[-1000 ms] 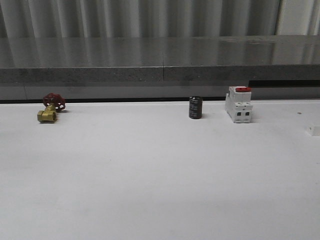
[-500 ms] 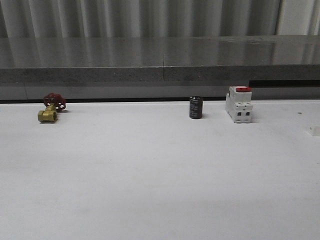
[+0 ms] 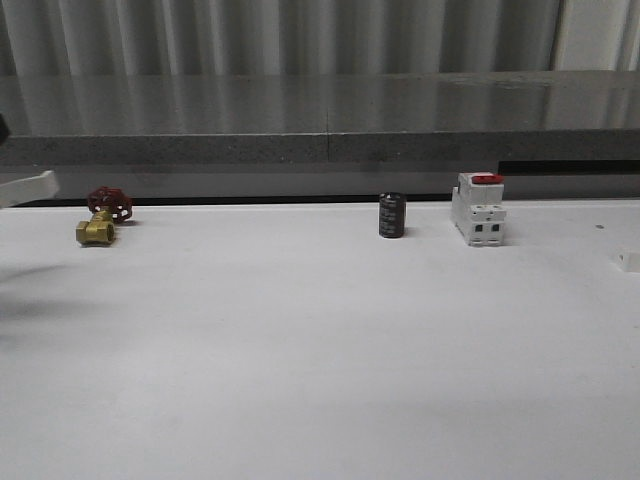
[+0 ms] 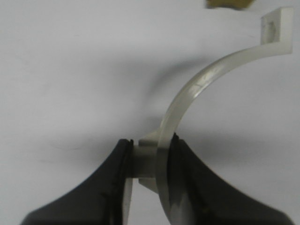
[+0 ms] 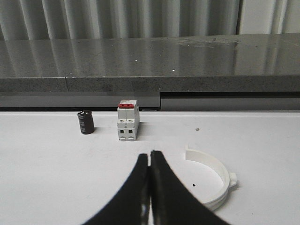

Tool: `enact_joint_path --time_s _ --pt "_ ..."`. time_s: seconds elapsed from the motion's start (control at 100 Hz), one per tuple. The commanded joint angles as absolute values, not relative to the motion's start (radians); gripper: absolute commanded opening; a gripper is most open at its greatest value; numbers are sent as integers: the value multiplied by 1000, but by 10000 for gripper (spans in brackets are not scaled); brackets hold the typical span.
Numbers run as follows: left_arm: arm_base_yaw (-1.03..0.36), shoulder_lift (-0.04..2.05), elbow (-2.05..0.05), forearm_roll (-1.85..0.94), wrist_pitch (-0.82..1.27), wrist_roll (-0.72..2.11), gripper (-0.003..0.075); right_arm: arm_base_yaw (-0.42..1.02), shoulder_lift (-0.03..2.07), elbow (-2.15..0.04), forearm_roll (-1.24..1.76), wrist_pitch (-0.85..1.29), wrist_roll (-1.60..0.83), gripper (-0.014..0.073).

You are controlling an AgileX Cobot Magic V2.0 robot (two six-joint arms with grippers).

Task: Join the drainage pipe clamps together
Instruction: 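Grasp the white semicircular clamp half with the left gripper, then lower the clamp half onto the table and open the left gripper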

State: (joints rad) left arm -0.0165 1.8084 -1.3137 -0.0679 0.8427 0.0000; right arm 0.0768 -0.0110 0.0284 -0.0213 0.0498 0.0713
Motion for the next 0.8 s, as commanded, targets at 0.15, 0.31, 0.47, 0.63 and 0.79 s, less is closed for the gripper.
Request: enact_joint_path --time_s 0.15,0.31,0.47,0.63,0.79 --pt "-230 1757 -1332 -73 776 -152 38 73 -30 9 -21 -34 69 -67" --pt "-326 1802 -1334 -73 748 -208 38 73 -30 9 -21 -34 69 -67" --pt "-383 1860 -1334 -33 717 -297 39 73 -30 9 -21 -34 69 -67" --pt "-422 1899 -1335 -23 690 -326 39 73 -30 9 -21 -34 69 -67" --pt "-433 1923 -1335 -21 681 -328 39 73 -30 9 -21 -34 69 -67"
